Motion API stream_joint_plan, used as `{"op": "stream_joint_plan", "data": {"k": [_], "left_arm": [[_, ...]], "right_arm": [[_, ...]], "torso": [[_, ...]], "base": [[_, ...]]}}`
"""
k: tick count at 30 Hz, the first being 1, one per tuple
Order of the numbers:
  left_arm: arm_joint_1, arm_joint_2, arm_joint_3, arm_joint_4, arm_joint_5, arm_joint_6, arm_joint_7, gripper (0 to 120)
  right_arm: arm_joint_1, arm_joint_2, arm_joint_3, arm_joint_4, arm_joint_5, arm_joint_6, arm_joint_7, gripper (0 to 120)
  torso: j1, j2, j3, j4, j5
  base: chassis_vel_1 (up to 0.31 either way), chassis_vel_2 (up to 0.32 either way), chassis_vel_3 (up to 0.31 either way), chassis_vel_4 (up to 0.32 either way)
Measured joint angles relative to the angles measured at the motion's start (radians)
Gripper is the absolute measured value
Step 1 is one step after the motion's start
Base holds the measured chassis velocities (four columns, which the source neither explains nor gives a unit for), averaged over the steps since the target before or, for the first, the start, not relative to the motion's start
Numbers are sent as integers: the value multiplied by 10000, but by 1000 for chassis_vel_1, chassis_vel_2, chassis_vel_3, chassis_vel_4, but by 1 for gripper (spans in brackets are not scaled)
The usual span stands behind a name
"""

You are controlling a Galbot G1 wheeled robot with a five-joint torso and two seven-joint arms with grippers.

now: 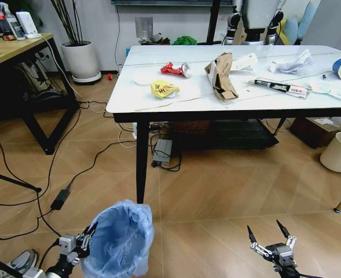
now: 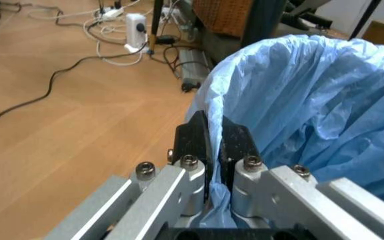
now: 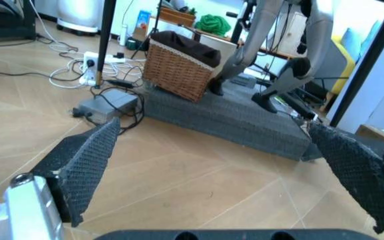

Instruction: Pick up the trash bin and place the trash from the table into it.

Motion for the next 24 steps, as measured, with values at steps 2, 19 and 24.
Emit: {"op": "stream_joint_plan", "data": {"k": [2, 19, 24], "left_arm": [[15, 38, -4, -169, 119, 38, -5, 0], [735, 889, 522, -2004, 24, 74, -414, 0], [1055, 1334, 638, -2628, -407, 27, -738, 0]], "right_arm": [[-19, 31, 24, 32, -5, -8, 13, 100], [-549, 263, 335, 431, -125, 117, 15, 100], [-695, 250, 284, 523, -126, 117, 3, 100]], "torso": [[0, 0, 0, 0, 1], [0, 0, 0, -1, 0], [0, 0, 0, -1, 0]], "base": [[0, 0, 0, 0], [0, 0, 0, 0], [0, 0, 0, 0]]}}
